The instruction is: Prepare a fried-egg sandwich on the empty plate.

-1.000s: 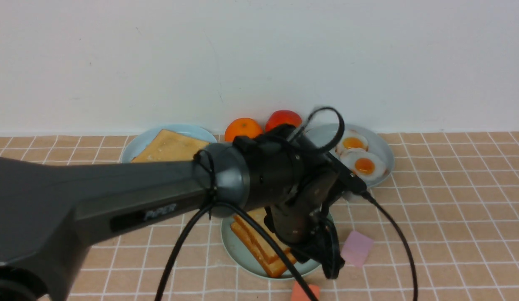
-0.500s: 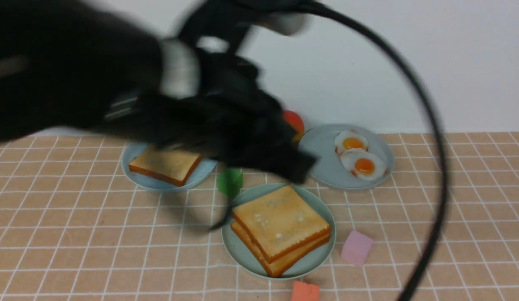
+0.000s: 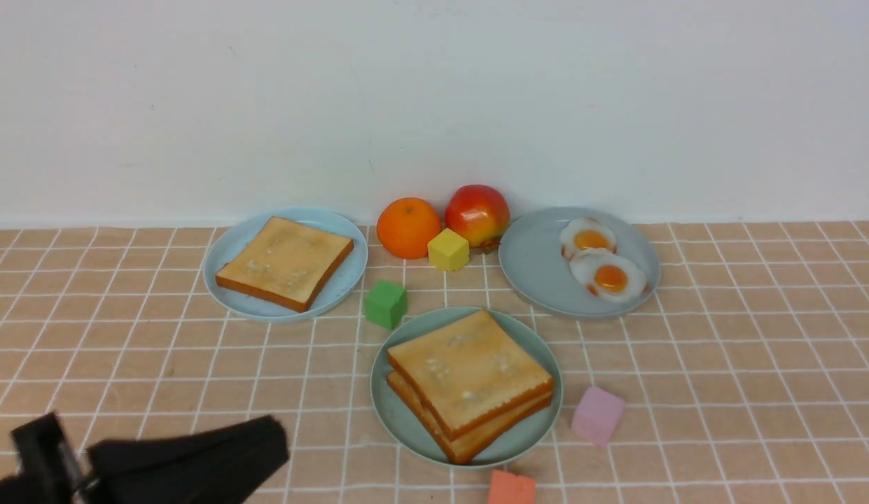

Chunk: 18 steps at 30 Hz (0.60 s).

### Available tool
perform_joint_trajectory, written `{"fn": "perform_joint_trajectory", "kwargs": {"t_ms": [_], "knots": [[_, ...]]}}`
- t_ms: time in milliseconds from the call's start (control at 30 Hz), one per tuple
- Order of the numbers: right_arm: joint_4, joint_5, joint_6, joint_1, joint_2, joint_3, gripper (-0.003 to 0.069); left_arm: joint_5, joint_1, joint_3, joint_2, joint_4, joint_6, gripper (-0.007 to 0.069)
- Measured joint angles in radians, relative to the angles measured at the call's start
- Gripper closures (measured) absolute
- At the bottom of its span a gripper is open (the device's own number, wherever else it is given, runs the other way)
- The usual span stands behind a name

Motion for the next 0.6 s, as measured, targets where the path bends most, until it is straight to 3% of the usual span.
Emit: {"fn": "perform_joint_trajectory", "kwargs": {"t_ms": [233,400,600], "knots": [[-0.058,-0.075,0.056,0.000,-0.173,0.128,0.0657,-0.087,0.000,0.067,-0.075,0.000,-0.001,0.0638],[-0.086,-0.381,0.061,0.000,-0.237,0.343,0.0673,-0.054,0.000,0.069,-0.077,0.000,-0.001,0.0638],[-0.103,-0.568,0.063,0.000,-0.236,0.590,0.0671,-0.014,0.000,0.069,-0.077,0.000,-0.001,0.0638]]}}
